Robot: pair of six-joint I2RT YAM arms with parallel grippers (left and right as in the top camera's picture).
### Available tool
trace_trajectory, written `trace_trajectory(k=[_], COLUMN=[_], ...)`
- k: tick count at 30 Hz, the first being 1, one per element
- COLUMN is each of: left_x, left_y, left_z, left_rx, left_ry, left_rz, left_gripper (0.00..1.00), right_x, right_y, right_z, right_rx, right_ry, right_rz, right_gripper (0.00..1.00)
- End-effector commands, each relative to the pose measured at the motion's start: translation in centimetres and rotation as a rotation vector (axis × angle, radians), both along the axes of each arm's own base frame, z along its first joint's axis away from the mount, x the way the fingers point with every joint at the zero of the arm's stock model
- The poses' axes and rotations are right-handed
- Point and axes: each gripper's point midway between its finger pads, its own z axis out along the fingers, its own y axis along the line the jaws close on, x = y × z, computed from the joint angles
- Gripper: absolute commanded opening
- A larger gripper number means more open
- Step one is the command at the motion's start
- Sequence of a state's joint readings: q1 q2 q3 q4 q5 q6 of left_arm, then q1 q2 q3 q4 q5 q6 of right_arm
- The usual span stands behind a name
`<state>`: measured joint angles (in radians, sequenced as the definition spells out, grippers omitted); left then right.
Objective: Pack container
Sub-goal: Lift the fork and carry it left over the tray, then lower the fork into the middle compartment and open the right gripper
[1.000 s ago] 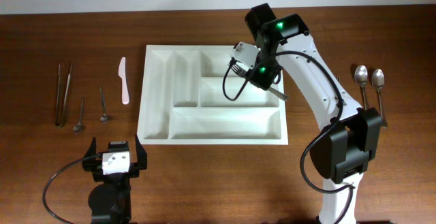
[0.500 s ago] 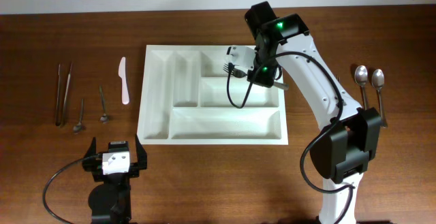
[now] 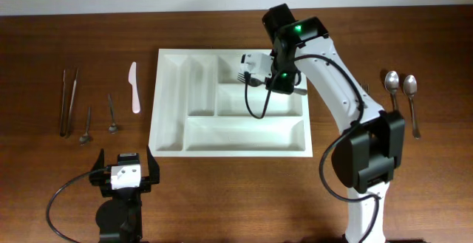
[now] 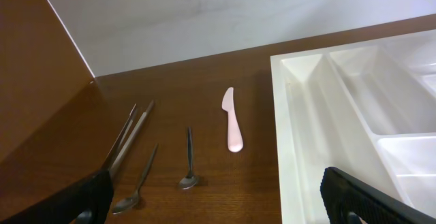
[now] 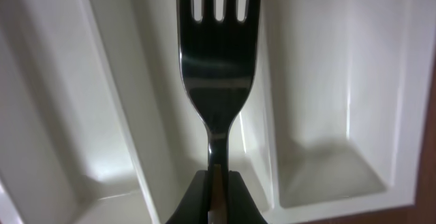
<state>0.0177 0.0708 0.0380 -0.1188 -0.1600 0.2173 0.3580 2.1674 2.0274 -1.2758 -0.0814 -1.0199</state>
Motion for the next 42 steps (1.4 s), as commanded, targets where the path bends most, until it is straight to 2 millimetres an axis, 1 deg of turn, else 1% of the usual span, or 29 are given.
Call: trace_trajectory(k=[1, 7, 15, 21, 26, 34, 36, 40, 41, 42], left_x=[0.0, 0.0, 0.0, 0.0, 0.0, 0.0, 0.0, 0.0, 0.0, 0.0], left_y=[-0.3, -0.3, -0.3, -0.3, -0.3, -0.3, -0.3, -0.3, -0.3, -0.3], left_z=[0.0, 0.0, 0.0, 0.0, 0.0, 0.0, 0.0, 0.0, 0.0, 0.0], left_rx=[0.007, 0.007, 0.007, 0.007, 0.007, 0.007, 0.007, 0.007, 0.007, 0.007], left_ry=[-0.004, -0.004, -0.004, -0.004, -0.004, -0.004, -0.004, -0.004, -0.004, -0.004], left_rz=[-0.016, -0.016, -0.016, -0.016, -0.016, -0.016, -0.016, -0.016, -0.016, -0.016], left_gripper=[0.99, 0.99, 0.99, 0.99, 0.99, 0.99, 0.99, 0.99, 0.99, 0.99], right_x=[0.3, 0.4, -0.3, -1.3, -1.4, -2.5, -2.5, -2.3, -2.3, -2.2], right_y=[0.7, 0.8, 2.1, 2.7, 3.2, 2.7, 2.7, 2.8, 2.8, 2.8], right_z=[-0.7, -2.2, -2.4, -3.5, -4.3, -7.4, -7.8, -7.9, -7.9, -7.9], right_rx=[0.021, 0.015, 0.066, 0.052, 0.056, 0.044, 0.045, 0.044, 0.044, 0.044], right_ry=[0.011, 0.033, 0.060, 0.077, 0.075, 0.106, 0.105, 0.096, 0.095, 0.094], right_rz=[0.030, 0.052, 0.082, 0.170, 0.180, 0.182, 0.181, 0.181, 0.181, 0.181], right_gripper=[0.04, 0.04, 0.06, 0.06, 0.06, 0.06, 0.05, 0.05, 0.06, 0.09])
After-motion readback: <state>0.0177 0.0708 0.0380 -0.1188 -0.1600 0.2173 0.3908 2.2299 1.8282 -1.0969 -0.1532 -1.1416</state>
